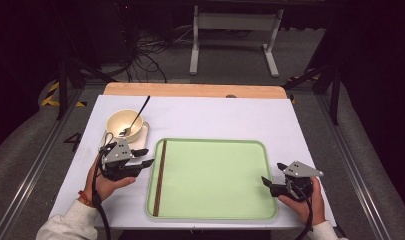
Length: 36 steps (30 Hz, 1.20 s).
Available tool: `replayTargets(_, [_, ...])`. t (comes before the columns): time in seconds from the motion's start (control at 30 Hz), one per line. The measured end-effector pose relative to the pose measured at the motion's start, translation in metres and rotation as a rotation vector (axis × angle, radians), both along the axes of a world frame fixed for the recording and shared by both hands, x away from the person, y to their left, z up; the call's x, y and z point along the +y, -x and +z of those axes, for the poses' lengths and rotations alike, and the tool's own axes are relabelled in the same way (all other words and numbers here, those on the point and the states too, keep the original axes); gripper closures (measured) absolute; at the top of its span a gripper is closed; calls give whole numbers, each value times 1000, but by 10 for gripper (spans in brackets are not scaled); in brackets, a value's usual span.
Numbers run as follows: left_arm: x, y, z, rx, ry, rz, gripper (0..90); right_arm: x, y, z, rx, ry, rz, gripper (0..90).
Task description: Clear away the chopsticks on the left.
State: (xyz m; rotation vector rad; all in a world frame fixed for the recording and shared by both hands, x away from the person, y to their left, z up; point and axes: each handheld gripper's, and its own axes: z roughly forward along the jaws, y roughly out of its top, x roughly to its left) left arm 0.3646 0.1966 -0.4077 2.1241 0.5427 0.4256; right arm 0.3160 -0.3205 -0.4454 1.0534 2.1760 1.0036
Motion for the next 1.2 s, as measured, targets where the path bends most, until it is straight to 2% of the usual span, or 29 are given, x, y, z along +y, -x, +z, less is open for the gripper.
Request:
replayTargets(0.17, [5,-2,3,-11,11,22,512,0,0,0,-1,-1,0,245])
replayTargets(0.37, [13,-5,7,-19,45,54,428,1,0,0,4,3,2,245])
replayTargets(0.5, [17,-10,6,-13,40,85,365,0,0,-1,6,1,0,245])
replayTargets(0.6, [19,-11,7,-25,32,102,318,1,0,-1,6,2,2,245])
replayTargets(0.7, [23,-13,7,-26,49,114,279,0,0,-1,6,1,1,245])
replayTargets(1.2, [41,-25,7,-15,45,160,222,1,-1,-1,5,2,0,245])
